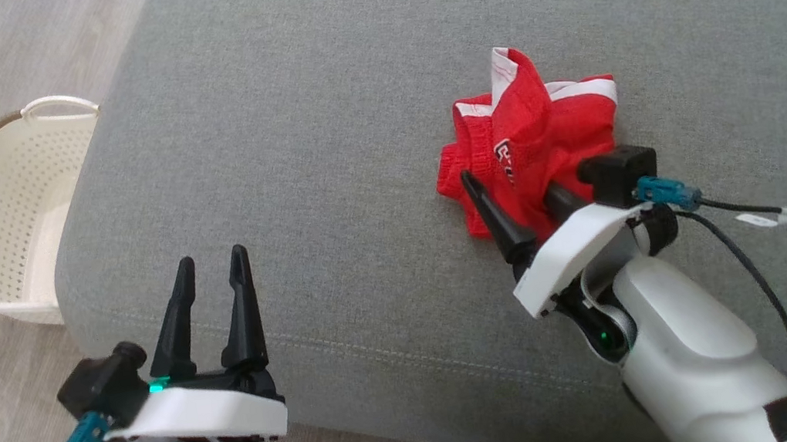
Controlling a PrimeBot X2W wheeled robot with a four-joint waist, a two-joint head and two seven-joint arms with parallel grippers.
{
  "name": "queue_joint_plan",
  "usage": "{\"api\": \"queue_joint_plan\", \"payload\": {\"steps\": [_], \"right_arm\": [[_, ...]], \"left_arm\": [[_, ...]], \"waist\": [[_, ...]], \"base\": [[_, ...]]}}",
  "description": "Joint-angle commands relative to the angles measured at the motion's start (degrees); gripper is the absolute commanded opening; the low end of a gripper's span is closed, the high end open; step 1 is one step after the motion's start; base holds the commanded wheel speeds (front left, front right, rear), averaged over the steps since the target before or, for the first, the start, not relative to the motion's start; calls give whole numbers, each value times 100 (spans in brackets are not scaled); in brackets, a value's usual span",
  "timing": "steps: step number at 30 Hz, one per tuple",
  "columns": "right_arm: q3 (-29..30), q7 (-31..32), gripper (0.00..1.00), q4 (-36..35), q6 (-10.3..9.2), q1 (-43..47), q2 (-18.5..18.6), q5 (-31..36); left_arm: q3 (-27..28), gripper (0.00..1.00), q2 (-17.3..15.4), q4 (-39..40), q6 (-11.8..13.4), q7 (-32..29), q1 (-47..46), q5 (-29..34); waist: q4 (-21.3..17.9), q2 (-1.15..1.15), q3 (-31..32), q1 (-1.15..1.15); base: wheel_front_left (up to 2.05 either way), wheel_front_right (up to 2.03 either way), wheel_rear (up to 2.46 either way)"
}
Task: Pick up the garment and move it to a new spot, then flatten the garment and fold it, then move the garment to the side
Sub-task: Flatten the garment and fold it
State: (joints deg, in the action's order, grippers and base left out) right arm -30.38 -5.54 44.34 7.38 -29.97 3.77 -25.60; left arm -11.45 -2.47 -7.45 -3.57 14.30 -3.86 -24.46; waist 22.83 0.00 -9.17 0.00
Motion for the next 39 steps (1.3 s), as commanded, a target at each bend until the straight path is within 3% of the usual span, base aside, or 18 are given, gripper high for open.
{"api": "queue_joint_plan", "payload": {"steps": [1, 9, 22, 39], "right_arm": [[-120, -122, 100, -150, 11, -266, -90, 124], [-166, -422, 100, -5, 11, -501, -90, 857], [43, 54, 100, 561, 11, -768, -73, 3613], [38, 378, 100, 223, 11, -702, -83, 4485]], "left_arm": [[160, 100, -41, 171, -25, 70, -102, -27], [150, 100, -41, 150, -43, 70, -114, -2], [187, 100, -41, 148, -7, 70, -132, -35], [253, 100, -41, 157, 6, 70, -57, -13]], "waist": [[2, 0, -3, 0], [8, 0, 5, 0], [-76, 0, 31, 0], [-358, 0, 366, 0]], "base": [[0, 0, 0], [0, 0, 0], [0, 0, 0], [0, 0, 0]]}}
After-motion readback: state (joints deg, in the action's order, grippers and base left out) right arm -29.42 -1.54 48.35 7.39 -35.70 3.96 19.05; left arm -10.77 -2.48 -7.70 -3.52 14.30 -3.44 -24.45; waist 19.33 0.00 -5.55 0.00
